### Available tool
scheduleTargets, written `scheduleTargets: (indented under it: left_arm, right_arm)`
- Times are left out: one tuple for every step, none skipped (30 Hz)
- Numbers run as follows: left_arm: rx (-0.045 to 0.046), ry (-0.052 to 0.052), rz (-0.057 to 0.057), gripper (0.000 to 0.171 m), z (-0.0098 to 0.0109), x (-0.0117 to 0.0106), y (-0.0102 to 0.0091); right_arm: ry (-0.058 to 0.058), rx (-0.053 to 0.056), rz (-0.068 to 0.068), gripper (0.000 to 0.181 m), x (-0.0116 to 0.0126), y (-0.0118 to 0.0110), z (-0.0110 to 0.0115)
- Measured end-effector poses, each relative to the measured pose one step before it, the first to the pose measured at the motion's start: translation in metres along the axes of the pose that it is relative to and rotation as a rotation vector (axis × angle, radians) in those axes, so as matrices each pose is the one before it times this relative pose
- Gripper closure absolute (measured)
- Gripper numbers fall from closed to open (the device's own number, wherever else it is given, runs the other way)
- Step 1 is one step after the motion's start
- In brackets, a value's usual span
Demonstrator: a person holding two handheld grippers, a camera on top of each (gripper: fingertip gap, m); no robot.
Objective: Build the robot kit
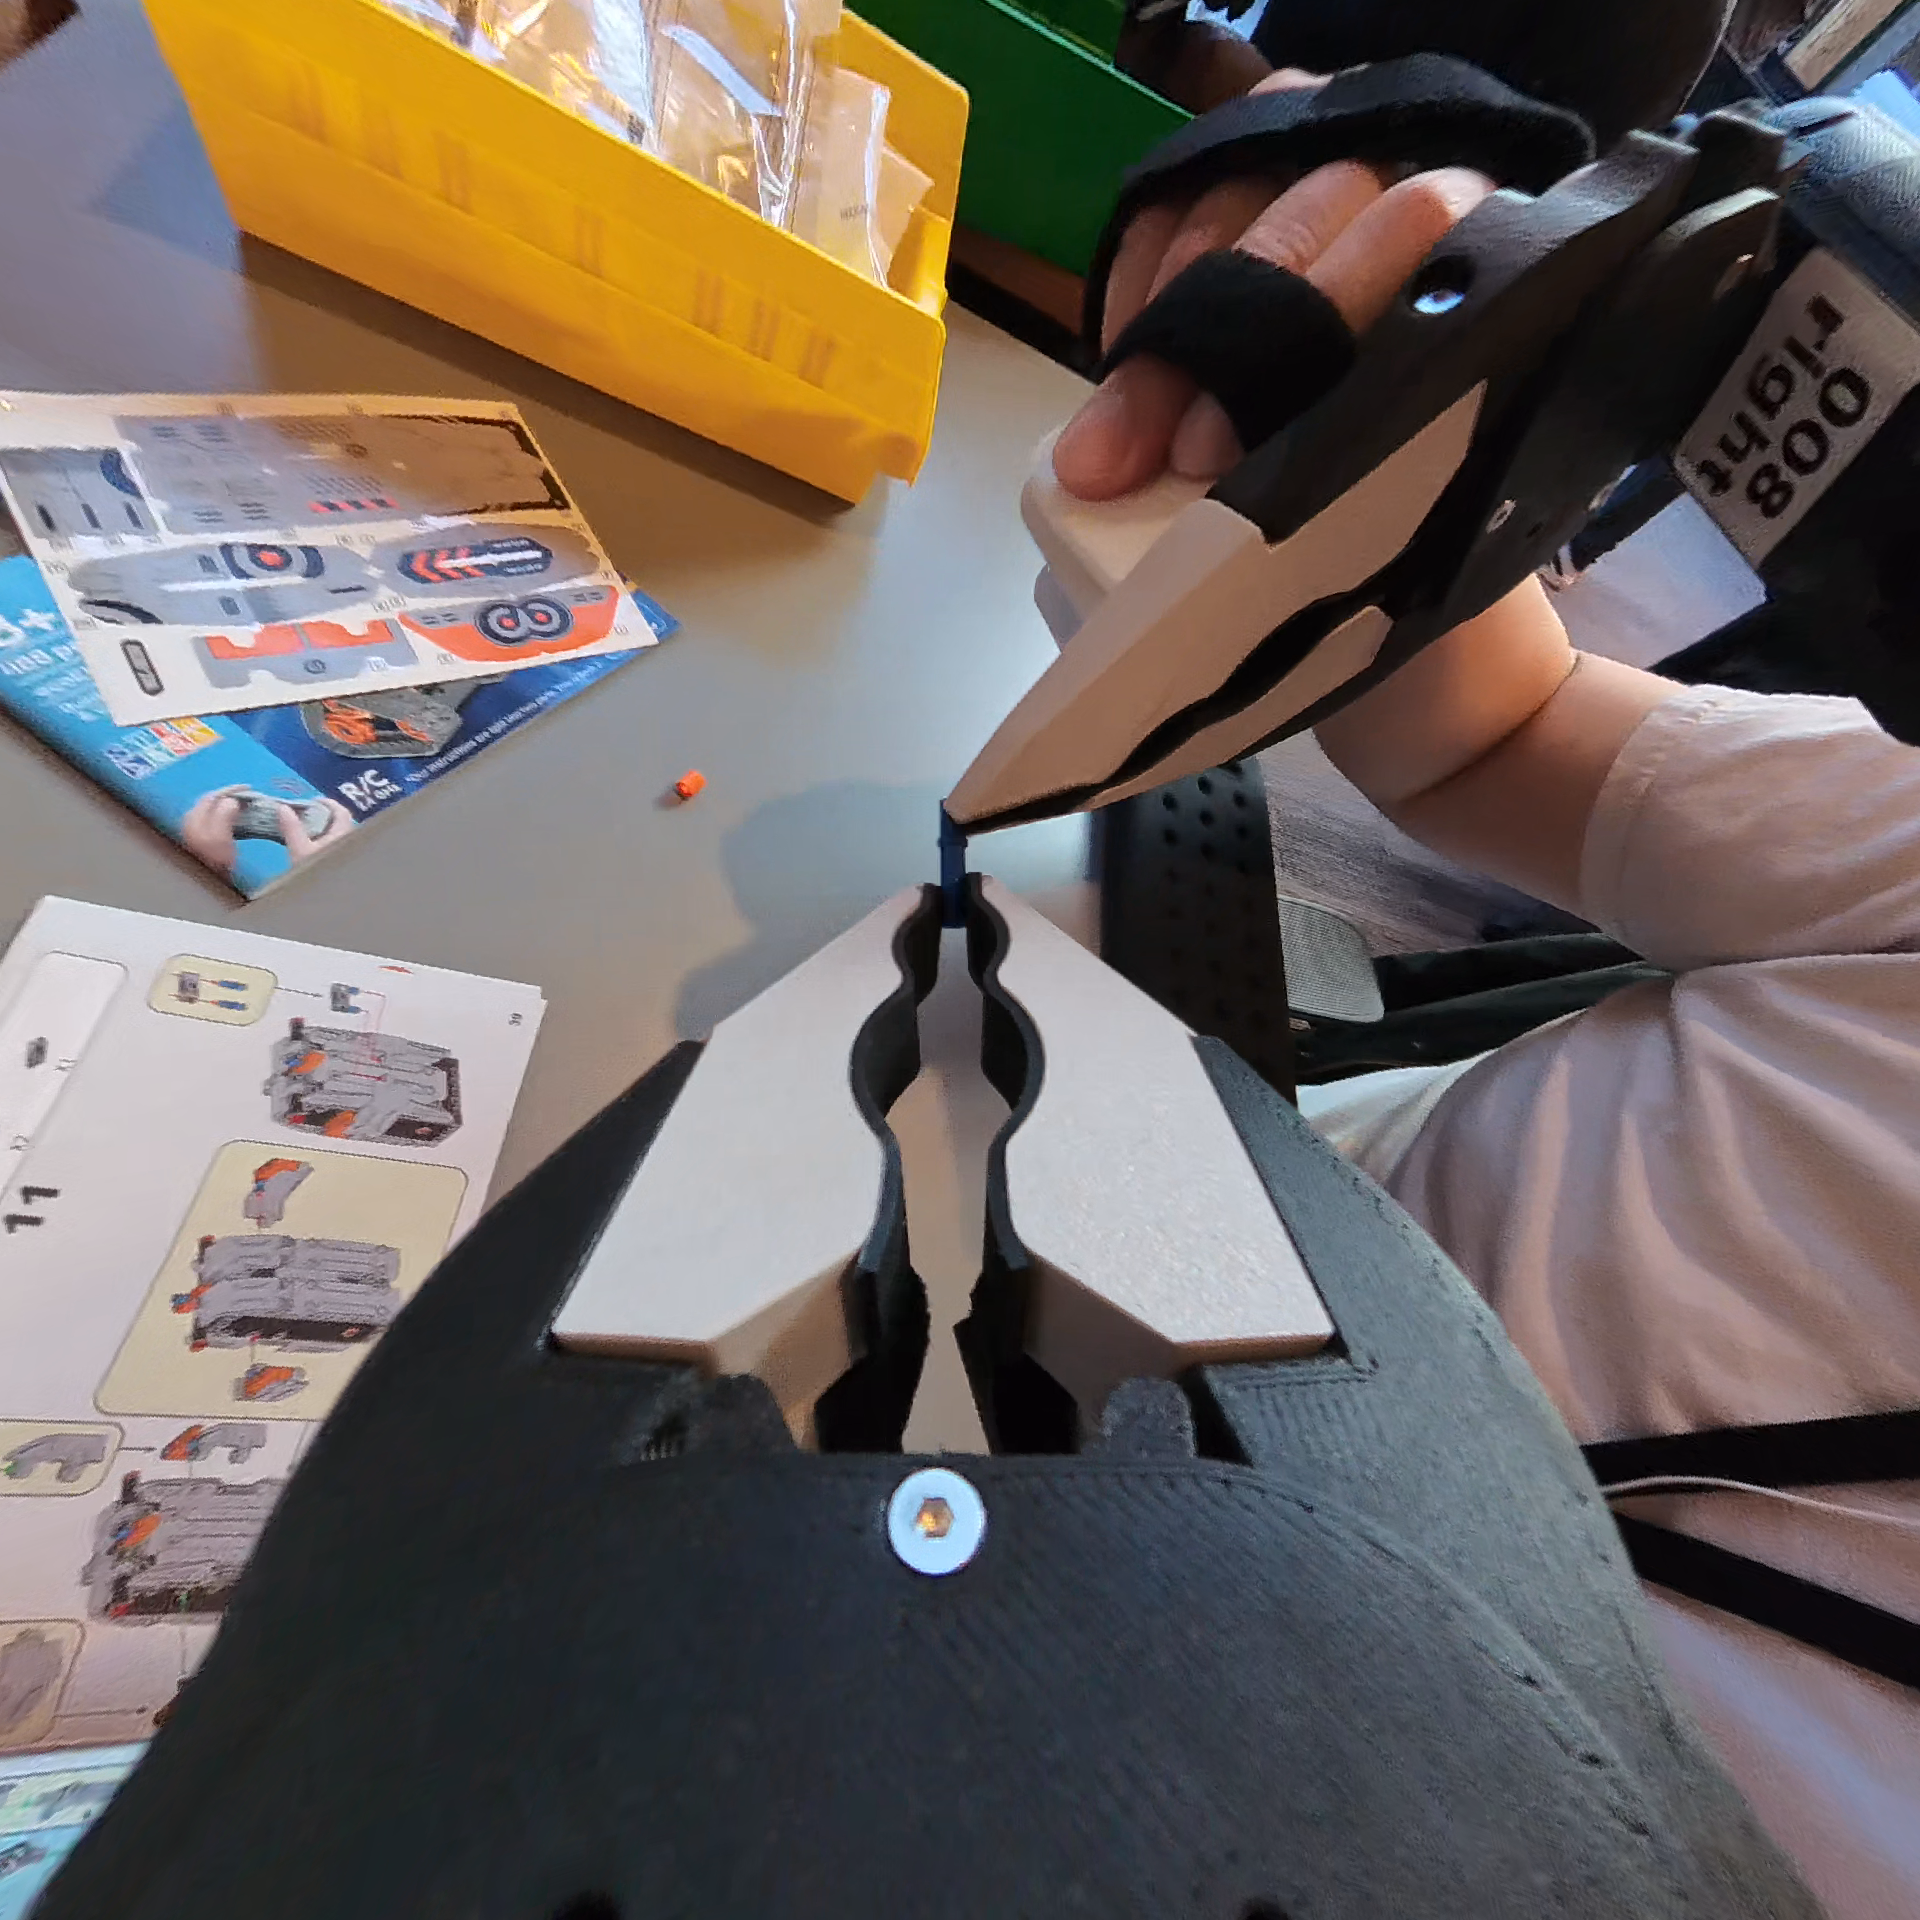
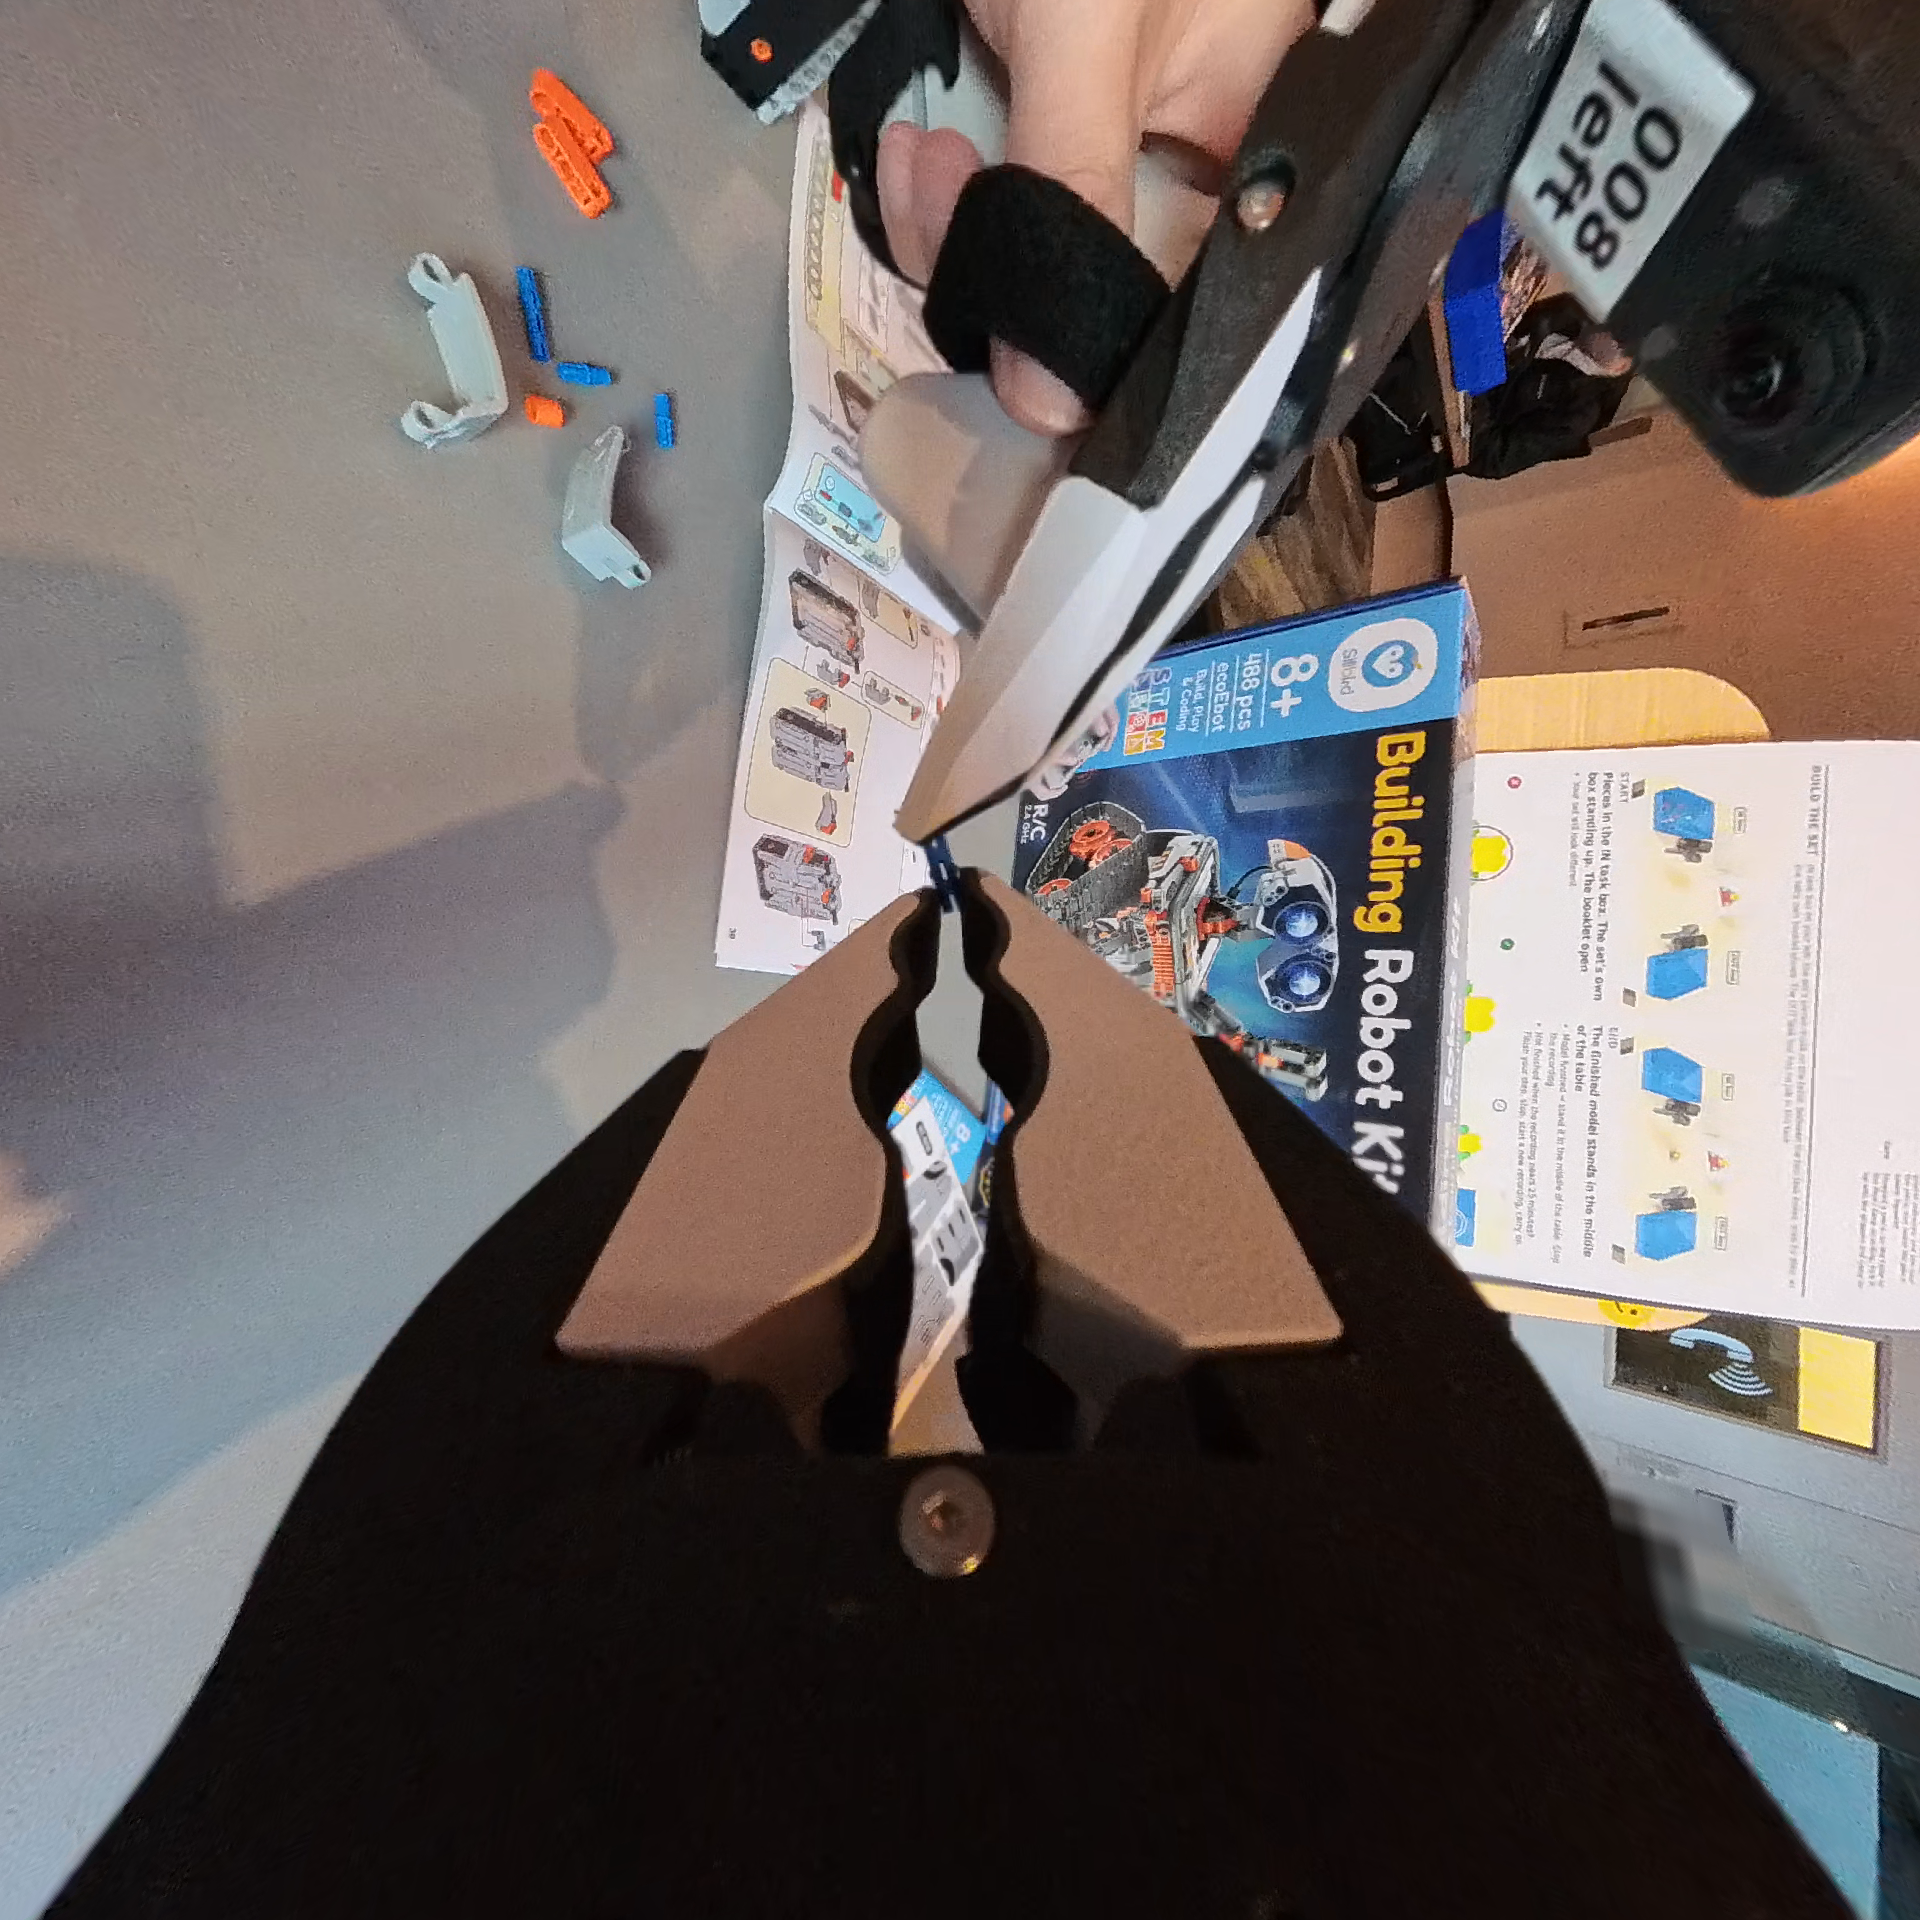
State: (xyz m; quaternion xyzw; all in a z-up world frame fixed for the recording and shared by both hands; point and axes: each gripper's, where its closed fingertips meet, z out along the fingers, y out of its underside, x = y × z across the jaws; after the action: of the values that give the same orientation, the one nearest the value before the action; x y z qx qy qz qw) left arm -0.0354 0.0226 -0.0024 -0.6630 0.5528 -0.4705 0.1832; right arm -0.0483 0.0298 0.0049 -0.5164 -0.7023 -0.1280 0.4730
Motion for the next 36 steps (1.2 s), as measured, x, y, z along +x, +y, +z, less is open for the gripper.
scheduleTargets:
  left_arm:
    - [-0.00334, 0.008, -0.0012, 0.169, 0.00025, 0.00094, 0.00014]
    - [0.01108, -0.0025, 0.0069, 0.169, -0.00107, 0.00013, -0.00168]
    - [0.02469, -0.0063, 0.0098, 0.169, -0.00184, -0.00092, -0.00378]
    - [0.0317, 0.0016, 0.0048, 0.169, -0.00315, 0.00005, -0.00519]
    - [0.04882, 0.0061, 0.0042, 0.169, -0.00525, 0.00113, -0.0082]
    - [0.08437, 0.0024, 0.0173, 0.169, -0.00664, 0.00095, -0.01351]
    - [0.12079, 0.0005, 0.0328, 0.169, -0.00835, 0.00169, -0.01872]
    - [0.12884, 0.0022, 0.0406, 0.17, -0.00867, 0.00324, -0.01952]
    - [0.12261, -0.007, 0.0415, 0.169, -0.00811, 0.00266, -0.0187]
    - [0.11806, -0.0205, 0.0415, 0.17, -0.00817, 0.00145, -0.01849]
    - [0.11372, -0.0215, 0.0488, 0.17, -0.00792, 0.00184, -0.0175]
    - [0.09885, -0.0168, 0.0536, 0.17, -0.007, 0.00274, -0.01584]
    - [0.06795, -0.0117, 0.0504, 0.17, -0.00523, 0.00301, -0.01236]
    - [0.03368, -0.0173, 0.0438, 0.17, -0.00358, 0.00162, -0.00879]
    - [0.01206, -0.0214, 0.037, 0.17, -0.00193, 0.00038, -0.00567]
    - [-0.00203, 0.0031, 0.0226, 0.17, -0.00146, 0.00301, -0.00338]
    - [0.00354, 0.0073, 0.0108, 0.17, -0.00098, 0.00265, -0.00383]
    - [0.0001, -0.003, 0.0048, 0.17, -0.0008, 0.00045, -0.00234]
    - [-0.00107, 0.0059, 0.0067, 0.17, -0.00073, 0.00147, -0.00178]
    - [-0.00378, 0.0122, 0.004, 0.17, -0.00026, 0.00218, -0.0011]
    - [-0.01079, -0.0086, 0.002, 0.17, -0.00015, -0.00162, 0.00069]
    - [-0.00904, 0.0024, 0.0078, 0.17, -0.00014, -0.00077, 0.00148]
    - [-0.01499, 0.0166, 0.002, 0.17, 0.00074, 0.00132, 0.00234]
    - [-0.01913, 0.0077, -0.0068, 0.17, 0.003, -0.0001, 0.00211]
    - [-0.01385, -0.0021, -0.0038, 0.17, 0.0007, -0.00141, 0.00282]
    - [-0.00831, 0.0027, -0.0014, 0.17, 0.00045, -0.00033, 0.00252]
    - [-0.00459, 0.0056, -0.0022, 0.17, 0.00082, 0.00004, 0.00203]
    - [-0.00828, 0.0057, -0.0052, 0.17, 0.0007, 0.00014, 0.00216]
    - [-0.01207, 0.0059, -0.0044, 0.169, 0.00105, 0.00053, 0.00236]
    - [-0.01451, -0.0006, -0.0004, 0.17, 0.00117, -0.00057, 0.00214]
    - [-0.02878, -0.0066, 0.0013, 0.169, 0.00051, -0.00122, 0.00284]
    - [-0.03773, -0.0038, 0.0003, 0.158, -0.00017, -0.00106, 0.00254]
    - [-0.03511, 0.0001, -0.0129, 0.146, -0.00089, -0.00071, 0.00146]
    - [-0.03097, 0.0115, -0.0248, 0.142, -0.00206, 0.00102, 0.00006]
    - [-0.02439, 0.0124, -0.0399, 0.142, -0.00246, 0.00129, -0.00072]
    - [-0.01094, 0.0129, -0.0511, 0.142, -0.00252, 0.00173, -0.00221]
  right_arm:
    - [-0.0024, -0.0033, -0.0126, 0.178, -0.00049, -0.00027, -0.00062]
    - [0.0088, 0.0001, -0.0015, 0.178, 0.00153, 0.00005, -0.00068]
    - [0.0222, 0.0071, 0.0217, 0.178, 0.00448, 0.0012, 0.00023]
    - [0.0285, 0.0222, 0.0485, 0.177, 0.00643, -0.0004, -0.00091]
    - [0.0557, 0.046, 0.0686, 0.167, 0.01184, -0.00238, -0.00255]
    - [0.0806, 0.074, 0.0934, 0.158, 0.01751, -0.00531, -0.00456]
    - [0.0799, 0.0974, 0.1362, 0.158, 0.02028, -0.00815, -0.00531]
    - [0.0558, 0.1285, 0.1915, 0.16, 0.01934, -0.01321, -0.00394]
    - [0.0072, 0.1478, 0.2186, 0.164, 0.01323, -0.01706, -0.00114]
    - [-0.0128, 0.1478, 0.2167, 0.166, 0.00991, -0.01757, 0.00216]
    - [-0.0399, 0.1186, 0.1831, 0.166, 0.00356, -0.01359, 0.00614]
    - [-0.0373, 0.0802, 0.1371, 0.167, 0.00187, -0.00803, 0.00905]
    - [-0.0489, 0.0383, 0.0986, 0.166, -0.00089, -0.00249, 0.01106]
    - [-0.0681, 0.0138, 0.0668, 0.167, -0.00462, -0.0002, 0.01131]
    - [-0.0448, -0.0051, 0.0411, 0.168, -0.00203, 0.00187, 0.01091]
    - [-0.0278, -0.0259, 0.0145, 0.168, -0.0005, 0.00399, 0.01026]
    - [-0.0414, -0.0225, -0.0017, 0.169, -0.00463, 0.00291, 0.00889]
    - [-0.051, -0.0169, -0.0001, 0.174, -0.00752, 0.0018, 0.00734]
    - [-0.0485, -0.0139, 0.0028, 0.175, -0.00734, 0.00143, 0.00532]
    - [-0.0066, -0.0034, -0.002, 0.176, -0.00148, 0.00038, 0.00309]
    - [0.016, 0.0045, -0.0147, 0.178, 0.0018, -0.00026, 0.00068]
    - [0.0102, -0.0027, -0.0065, 0.178, 0.00095, 0.00108, 0.00008]
    - [-0.0028, -0.0048, 0.0006, 0.178, -0.00051, 0.00081, -0.00099]
    - [-0.0006, -0.0127, 0.0009, 0.178, -0.00024, 0.00185, -0.00197]
    - [0.0163, -0.0136, -0.0054, 0.178, 0.00228, 0.00145, -0.0023]
    - [0.0158, -0.015, -0.0173, 0.177, 0.00171, 0.00133, -0.00232]
    - [0.0093, -0.0185, -0.0182, 0.178, 0.00036, 0.00121, -0.00156]
    - [0.0074, -0.0225, -0.0117, 0.178, -0.00004, 0.0014, -0.00102]
    - [0.0052, -0.0298, -0.0114, 0.178, -0.00013, 0.00166, -0.00084]
    - [0.0139, -0.0309, -0.0244, 0.178, 0.0004, 0.00161, -0.0015]
    - [0.0248, -0.0277, -0.0378, 0.179, 0.00068, 0.0013, -0.00268]
    - [0.0459, -0.0238, -0.0475, 0.178, 0.0041, 0.00022, -0.00169]
    - [0.0753, -0.01, -0.0772, 0.179, 0.00576, -0.0015, -0.00263]
    - [0.0577, -0.006, -0.1199, 0.178, 0.00145, -0.00299, -0.00209]
    - [0.0391, -0.0107, -0.1587, 0.178, -0.0039, -0.0018, -0.00171]
    - [0.0515, -0.0197, -0.18, 0.178, -0.00247, -0.00201, -0.00146]
